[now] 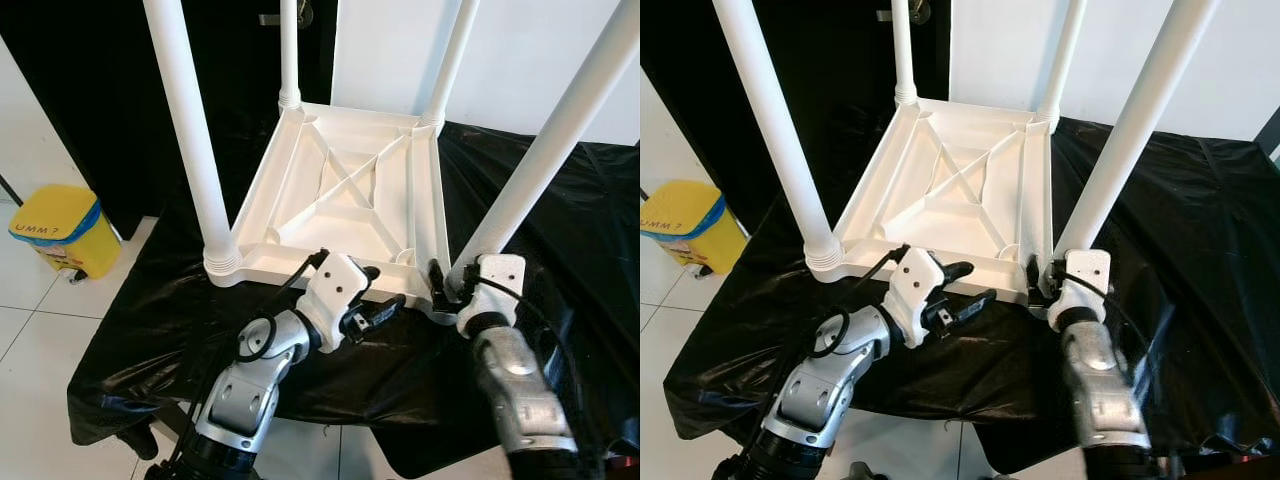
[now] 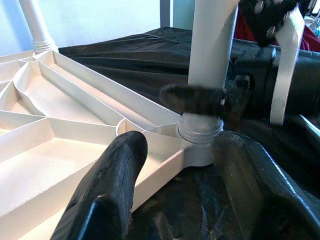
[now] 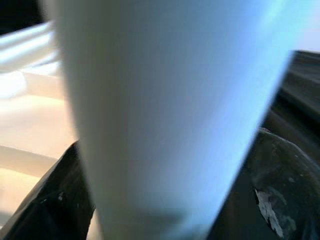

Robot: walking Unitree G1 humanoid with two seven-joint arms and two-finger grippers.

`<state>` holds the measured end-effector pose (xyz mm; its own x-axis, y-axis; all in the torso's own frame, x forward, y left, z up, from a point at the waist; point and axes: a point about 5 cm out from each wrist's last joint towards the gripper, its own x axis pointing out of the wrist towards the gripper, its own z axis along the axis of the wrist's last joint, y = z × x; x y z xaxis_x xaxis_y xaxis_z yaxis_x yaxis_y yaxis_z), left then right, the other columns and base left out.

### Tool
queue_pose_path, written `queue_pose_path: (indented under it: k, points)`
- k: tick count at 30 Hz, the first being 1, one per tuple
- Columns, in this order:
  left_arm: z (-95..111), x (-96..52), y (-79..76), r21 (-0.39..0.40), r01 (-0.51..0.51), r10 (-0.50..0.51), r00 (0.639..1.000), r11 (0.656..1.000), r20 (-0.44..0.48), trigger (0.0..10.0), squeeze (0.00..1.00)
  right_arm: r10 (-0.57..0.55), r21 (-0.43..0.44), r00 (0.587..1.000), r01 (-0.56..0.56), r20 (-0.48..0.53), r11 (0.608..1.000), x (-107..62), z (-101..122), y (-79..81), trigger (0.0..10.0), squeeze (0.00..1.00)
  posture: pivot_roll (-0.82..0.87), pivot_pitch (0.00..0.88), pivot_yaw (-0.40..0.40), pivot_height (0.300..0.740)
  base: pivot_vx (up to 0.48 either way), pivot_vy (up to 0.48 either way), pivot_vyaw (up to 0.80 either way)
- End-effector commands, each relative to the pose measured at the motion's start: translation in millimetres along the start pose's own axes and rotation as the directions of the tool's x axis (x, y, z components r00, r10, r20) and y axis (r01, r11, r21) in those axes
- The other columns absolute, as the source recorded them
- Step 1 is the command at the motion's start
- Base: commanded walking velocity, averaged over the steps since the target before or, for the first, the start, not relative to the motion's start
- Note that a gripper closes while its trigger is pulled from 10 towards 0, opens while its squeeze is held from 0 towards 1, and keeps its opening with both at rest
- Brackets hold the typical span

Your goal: Building children table

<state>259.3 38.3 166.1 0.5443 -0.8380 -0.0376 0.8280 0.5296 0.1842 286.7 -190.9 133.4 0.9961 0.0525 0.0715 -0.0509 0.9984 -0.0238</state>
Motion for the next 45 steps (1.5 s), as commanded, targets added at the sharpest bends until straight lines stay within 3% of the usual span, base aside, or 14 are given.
queue_pose_path:
  k: [1, 12, 13, 14, 15, 30, 36, 38, 45]
  points:
    - [-1.8, 3.1, 1.7, -0.004, -0.064, 0.064, 0.998, 0.998, -0.008, 10.0, 0.0, 0.063, 0.01, 0.998, -0.063, -0.002, 0.998, 1.4, -2.1, -2.0, 10.0, 0.0, -0.02, 0.038, -0.058, 0.74, 0.0, 0.0, 0.0]
    - [-2.1, 0.6, 1.5, -0.005, -0.066, 0.066, 0.998, 0.998, -0.012, 10.0, 0.0, 0.212, -0.055, 0.977, -0.213, -0.037, 0.975, 16.0, -2.3, -8.7, 10.0, 0.0, -0.01, 0.049, -0.053, 0.74, 0.0, 0.0, 0.0]
    - [-2.1, -0.1, 1.6, -0.004, -0.068, 0.068, 0.998, 0.998, -0.013, 10.0, 0.0, 0.224, -0.057, 0.974, -0.226, -0.043, 0.972, 16.3, -4.2, -8.3, 3.1, 0.0, 0.0, 0.051, -0.056, 0.74, 0.0, 0.0, 0.0]
    - [-2.1, -0.1, 1.6, -0.004, -0.068, 0.068, 0.998, 0.998, -0.013, 10.0, 0.0, 0.224, -0.057, 0.974, -0.226, -0.043, 0.972, 16.3, -4.2, -8.3, 3.1, 0.0, 0.0, 0.051, -0.056, 0.74, 0.0, 0.0, 0.0]
    - [-2.0, -0.9, 1.9, -0.004, -0.072, 0.072, 0.997, 0.997, -0.014, 10.0, 0.0, 0.23, -0.056, 0.972, -0.233, -0.047, 0.971, 15.1, -6.3, -7.8, 0.0, 0.0, 0.0, 0.053, -0.056, 0.74, 0.0, 0.0, 0.0]
    - [-1.6, -2.7, 1.7, -0.007, -0.077, 0.077, 0.997, 0.997, -0.017, 10.0, 0.0, 0.123, -0.023, 0.99, -0.124, -0.063, 0.992, 8.8, -16.5, -5.1, 0.0, 0.0, -0.01, 0.071, -0.051, 0.74, 0.0, 0.0, 0.0]
    - [-2.2, -2.4, 0.3, -0.013, -0.074, 0.074, 0.997, 0.997, -0.018, 10.0, 0.0, -0.041, 0.011, 0.995, 0.042, -0.093, 0.999, 2.2, -22.7, 3.5, 0.0, 0.0, -0.02, 0.08, -0.05, 0.74, 0.0, 0.0, 0.0]
    - [-2.4, -1.6, -0.2, -0.015, -0.072, 0.072, 0.997, 0.997, -0.018, 10.0, 0.0, -0.127, 0.02, 0.986, 0.13, -0.108, 0.991, -1.4, -25.4, 9.3, 0.0, 0.0, -0.02, 0.081, -0.052, 0.74, 0.0, 0.0, 0.0]
    - [-2.3, -0.4, 0.2, -0.015, -0.072, 0.071, 0.997, 0.997, -0.017, 10.0, 0.0, -0.26, 0.034, 0.956, 0.267, -0.134, 0.963, -8.1, -27.5, 21.7, 0.0, 0.0, -0.02, 0.079, -0.053, 0.74, 0.0, 0.0, 0.0]
